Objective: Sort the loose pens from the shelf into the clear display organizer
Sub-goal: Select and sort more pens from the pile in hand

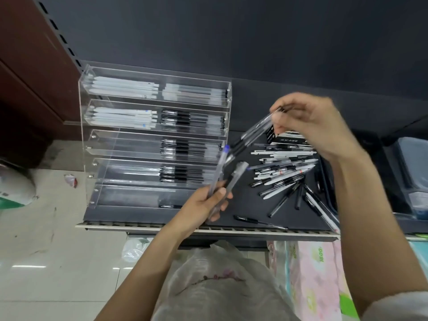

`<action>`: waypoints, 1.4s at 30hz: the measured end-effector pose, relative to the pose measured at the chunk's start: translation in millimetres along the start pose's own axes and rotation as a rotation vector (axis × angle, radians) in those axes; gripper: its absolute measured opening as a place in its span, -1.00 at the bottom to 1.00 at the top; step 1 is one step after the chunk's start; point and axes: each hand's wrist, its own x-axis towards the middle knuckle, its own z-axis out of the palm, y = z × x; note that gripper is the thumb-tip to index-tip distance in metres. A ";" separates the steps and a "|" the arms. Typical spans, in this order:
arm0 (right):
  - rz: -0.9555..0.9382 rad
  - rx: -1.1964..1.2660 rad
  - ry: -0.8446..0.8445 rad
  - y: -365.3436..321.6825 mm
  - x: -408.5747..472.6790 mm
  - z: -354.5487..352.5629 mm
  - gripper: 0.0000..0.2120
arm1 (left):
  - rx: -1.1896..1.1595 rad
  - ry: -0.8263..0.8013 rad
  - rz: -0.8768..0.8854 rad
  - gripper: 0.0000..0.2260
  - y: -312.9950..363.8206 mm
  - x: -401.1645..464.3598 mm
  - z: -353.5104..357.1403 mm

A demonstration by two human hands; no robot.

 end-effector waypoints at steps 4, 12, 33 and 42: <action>-0.068 0.109 0.243 1.4 -18.2 0.3 -0.86 | -0.304 0.133 0.041 -0.78 10.5 6.9 2.7; -0.103 0.166 0.653 43.2 -78.3 109.3 -0.84 | -0.631 0.284 0.164 -0.92 39.2 17.2 30.3; -0.738 -0.750 0.264 74.4 -116.3 130.8 -0.90 | -0.578 0.272 0.096 -0.86 28.8 4.5 31.8; -0.403 -0.432 0.271 51.0 -94.2 91.8 -0.78 | -0.481 0.139 0.075 -0.78 23.4 0.5 20.4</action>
